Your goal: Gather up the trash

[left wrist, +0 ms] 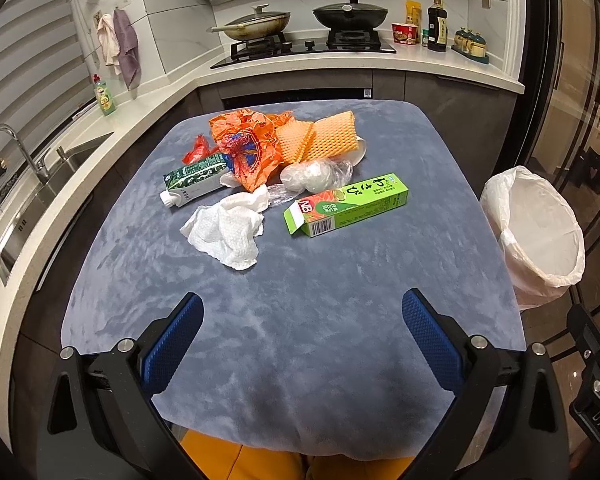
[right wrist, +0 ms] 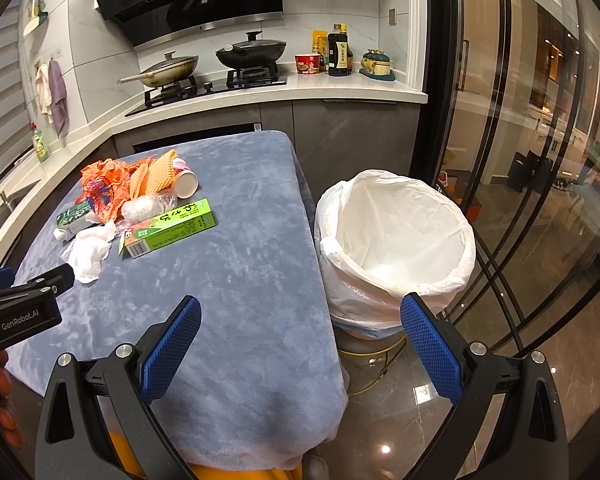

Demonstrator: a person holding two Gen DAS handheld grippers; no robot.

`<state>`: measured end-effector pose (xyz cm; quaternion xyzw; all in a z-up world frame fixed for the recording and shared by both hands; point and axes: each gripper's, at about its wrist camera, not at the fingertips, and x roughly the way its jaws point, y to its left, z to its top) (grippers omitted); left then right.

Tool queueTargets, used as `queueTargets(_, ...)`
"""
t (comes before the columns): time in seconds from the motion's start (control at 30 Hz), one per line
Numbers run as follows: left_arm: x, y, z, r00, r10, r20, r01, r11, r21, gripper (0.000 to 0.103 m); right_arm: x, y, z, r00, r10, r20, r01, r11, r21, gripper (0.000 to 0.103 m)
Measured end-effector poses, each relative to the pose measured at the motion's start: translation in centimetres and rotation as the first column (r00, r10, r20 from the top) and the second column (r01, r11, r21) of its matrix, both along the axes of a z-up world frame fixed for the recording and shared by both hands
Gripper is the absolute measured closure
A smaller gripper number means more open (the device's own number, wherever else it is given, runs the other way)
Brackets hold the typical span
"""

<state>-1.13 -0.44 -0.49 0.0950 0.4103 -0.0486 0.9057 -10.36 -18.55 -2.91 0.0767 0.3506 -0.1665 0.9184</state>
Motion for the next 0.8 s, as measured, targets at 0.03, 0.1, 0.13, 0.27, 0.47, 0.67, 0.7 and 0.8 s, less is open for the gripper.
queueTargets(0.03, -0.03, 0.00, 0.06, 1.000, 0.000, 0.001, 0.000, 1.000, 0.000, 0.008, -0.04, 0.01, 0.01, 1.000, 0.002, 0.000, -0.002, 1.000, 0.000, 0.007)
queueTargets(0.1, -0.04, -0.03, 0.07, 1.000, 0.000, 0.000, 0.000, 1.000, 0.001, 0.008, -0.11, 0.01, 0.06, 1.000, 0.003, 0.000, -0.003, 1.000, 0.000, 0.007)
queueTargets(0.13, -0.03, 0.03, 0.08, 1.000, -0.001, 0.000, 0.001, 1.000, -0.001, 0.008, -0.03, 0.07, 0.08, 1.000, 0.006, 0.000, -0.006, 1.000, 0.001, 0.007)
queueTargets(0.27, -0.10, 0.09, 0.22, 1.000, -0.001, 0.002, 0.001, 1.000, -0.001, 0.008, -0.13, 0.25, 0.12, 1.000, 0.013, 0.001, -0.013, 1.000, 0.000, 0.007)
queueTargets(0.47, -0.42, 0.40, 0.42, 1.000, 0.003, 0.003, -0.003, 1.000, -0.002, 0.008, -0.23, 0.54, 0.05, 1.000, 0.024, -0.003, -0.024, 1.000, -0.003, 0.007)
queueTargets(0.67, -0.52, 0.69, 0.53, 1.000, 0.008, 0.000, -0.008, 1.000, 0.000, 0.008, -0.33, 0.61, 0.03, 1.000, 0.029, -0.007, -0.029, 1.000, -0.004, 0.007)
queueTargets(0.7, -0.52, 0.70, 0.54, 1.000, 0.008, 0.000, -0.008, 1.000, 0.000, 0.008, -0.36, 0.62, 0.04, 1.000, 0.030, -0.008, -0.030, 1.000, -0.004, 0.007)
queueTargets(0.8, -0.53, 0.73, 0.54, 1.000, 0.007, 0.000, -0.007, 1.000, 0.000, 0.008, -0.37, 0.60, 0.01, 1.000, 0.029, -0.006, -0.029, 1.000, -0.003, 0.007)
